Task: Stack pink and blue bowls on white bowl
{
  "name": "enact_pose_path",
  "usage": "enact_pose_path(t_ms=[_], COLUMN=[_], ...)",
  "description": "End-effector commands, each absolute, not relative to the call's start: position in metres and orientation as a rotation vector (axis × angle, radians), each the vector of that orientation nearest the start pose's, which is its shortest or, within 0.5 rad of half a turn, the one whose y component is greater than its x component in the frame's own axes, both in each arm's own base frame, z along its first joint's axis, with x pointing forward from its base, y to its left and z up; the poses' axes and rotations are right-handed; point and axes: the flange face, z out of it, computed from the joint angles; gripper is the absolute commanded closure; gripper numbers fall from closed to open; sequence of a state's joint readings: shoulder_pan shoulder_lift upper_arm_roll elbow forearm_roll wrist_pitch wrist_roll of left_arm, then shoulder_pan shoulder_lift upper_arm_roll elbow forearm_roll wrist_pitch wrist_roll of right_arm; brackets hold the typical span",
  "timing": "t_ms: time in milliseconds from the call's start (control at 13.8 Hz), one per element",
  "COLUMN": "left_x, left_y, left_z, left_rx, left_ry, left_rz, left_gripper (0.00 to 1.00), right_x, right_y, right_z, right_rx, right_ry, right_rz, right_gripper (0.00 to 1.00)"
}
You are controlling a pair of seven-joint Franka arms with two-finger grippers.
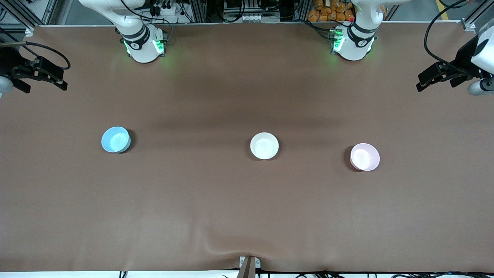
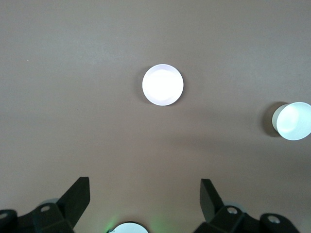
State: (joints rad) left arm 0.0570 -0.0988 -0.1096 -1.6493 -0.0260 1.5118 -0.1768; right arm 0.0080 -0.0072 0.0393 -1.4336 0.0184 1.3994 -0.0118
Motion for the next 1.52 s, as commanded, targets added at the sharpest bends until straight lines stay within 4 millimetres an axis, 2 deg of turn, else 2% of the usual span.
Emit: enact_pose_path(t_ms=[0,579,723,1085,1230,1302,1447], left_x=[0.519,0.521,0.523,0.528,0.537,0.546,0.561], left_y=[-0.032,-0.021,-0.012,-0.01,-0.004,0.008,0.019], left_z=[0.641,0.636,0.63,0.621,0.604,0.587,0.544], left_rx=[-3.165,-3.165,-3.164,-3.168,-3.162,-3.162,-3.165], left_ry=[-0.162,-0.156,-0.181,-0.158,-0.171,-0.206,-0.237], left_rz=[0.069,0.063,0.06,0.074,0.117,0.138,0.116], left_gripper=[0.0,0.0,0.0,0.0,0.0,0.0,0.0], right_x=[0.533,0.533,0.533,0.533,0.533,0.533,0.533], right_y=[0.025,0.024,0.025,0.024,0.024,0.024,0.024], right_z=[0.681,0.68,0.68,0.68,0.68,0.68,0.68], right_rx=[-3.106,-3.106,-3.106,-3.106,-3.106,-3.106,-3.106], right_ry=[-0.074,-0.071,-0.073,-0.071,-0.071,-0.071,-0.074], right_rz=[0.044,0.046,0.046,0.046,0.046,0.046,0.049], right_gripper=[0.0,0.0,0.0,0.0,0.0,0.0,0.0])
